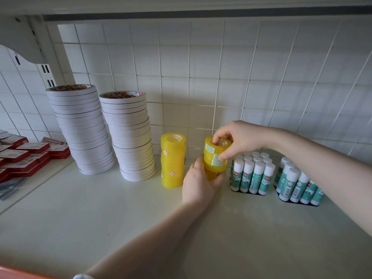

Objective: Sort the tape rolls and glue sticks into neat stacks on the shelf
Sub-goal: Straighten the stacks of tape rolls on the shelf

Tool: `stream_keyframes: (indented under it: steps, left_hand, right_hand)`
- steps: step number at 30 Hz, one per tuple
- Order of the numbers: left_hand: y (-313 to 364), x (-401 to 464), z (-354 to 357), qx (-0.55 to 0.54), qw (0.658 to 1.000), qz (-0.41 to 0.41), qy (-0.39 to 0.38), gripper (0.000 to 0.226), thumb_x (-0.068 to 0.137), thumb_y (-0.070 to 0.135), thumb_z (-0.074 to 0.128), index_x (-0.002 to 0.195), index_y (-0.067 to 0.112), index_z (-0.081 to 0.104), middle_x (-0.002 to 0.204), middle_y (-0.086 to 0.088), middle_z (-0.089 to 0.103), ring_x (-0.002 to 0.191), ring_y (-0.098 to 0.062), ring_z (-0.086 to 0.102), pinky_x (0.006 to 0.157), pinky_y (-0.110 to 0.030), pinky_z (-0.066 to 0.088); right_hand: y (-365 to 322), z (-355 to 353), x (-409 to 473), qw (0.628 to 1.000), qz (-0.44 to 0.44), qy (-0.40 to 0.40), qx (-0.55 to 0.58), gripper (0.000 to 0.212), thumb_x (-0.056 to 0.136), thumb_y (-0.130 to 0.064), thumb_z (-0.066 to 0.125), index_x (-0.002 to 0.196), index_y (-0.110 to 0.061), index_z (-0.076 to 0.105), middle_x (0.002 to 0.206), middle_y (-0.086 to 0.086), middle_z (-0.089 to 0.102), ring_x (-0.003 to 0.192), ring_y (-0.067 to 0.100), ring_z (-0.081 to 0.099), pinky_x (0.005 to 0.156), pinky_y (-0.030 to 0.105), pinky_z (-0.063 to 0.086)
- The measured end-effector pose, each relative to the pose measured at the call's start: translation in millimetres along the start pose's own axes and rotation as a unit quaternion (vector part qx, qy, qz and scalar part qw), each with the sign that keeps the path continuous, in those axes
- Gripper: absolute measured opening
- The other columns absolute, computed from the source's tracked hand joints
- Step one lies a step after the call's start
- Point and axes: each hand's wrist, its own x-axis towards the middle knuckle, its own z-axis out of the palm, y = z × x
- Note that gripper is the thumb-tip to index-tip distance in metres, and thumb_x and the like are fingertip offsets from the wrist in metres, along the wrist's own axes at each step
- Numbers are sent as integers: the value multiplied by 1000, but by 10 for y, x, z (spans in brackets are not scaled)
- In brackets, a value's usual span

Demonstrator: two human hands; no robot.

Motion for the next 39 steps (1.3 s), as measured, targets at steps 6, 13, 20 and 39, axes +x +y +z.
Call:
stream_keyframes:
  steps: [6, 13, 20, 39]
  left_hand:
    - [-8, -2, -21, -52, 998, -1, -16, 59, 76, 57, 66, 118, 18, 53, 107, 2, 62, 98, -15, 55, 81, -28, 47]
    - [-43, 37, -28, -99, 994, -23, -29, 52, 74, 50, 71, 112, 17, 55, 104, 1, 64, 95, -17, 56, 84, -36, 49]
    - [-57, 40, -31, -153, 986, -36, -48, 53, 73, 46, 74, 114, 19, 55, 105, 3, 64, 94, -12, 58, 84, -32, 50]
    - [-85, 81, -41, -250, 964, -56, -74, 43, 72, 35, 77, 109, 22, 57, 101, 5, 66, 94, -12, 61, 85, -30, 51]
  right_hand:
    - [33, 2, 16, 1000, -5, 0, 2, 32, 73, -25, 78, 99, -28, 61, 88, -17, 56, 78, 0, 52, 73, 21, 43]
    - [63, 0, 75, 999, -23, -22, 7, 30, 71, -27, 79, 89, -36, 57, 104, -5, 61, 91, 10, 56, 87, 33, 48]
    - [107, -56, 87, 997, -35, -61, -16, 38, 66, -31, 83, 79, -48, 52, 120, -5, 56, 113, 15, 51, 98, 41, 44]
    - [83, -69, 124, 974, -73, -39, -212, 34, 72, -25, 77, 104, -20, 67, 131, -3, 48, 112, 17, 47, 91, 33, 42]
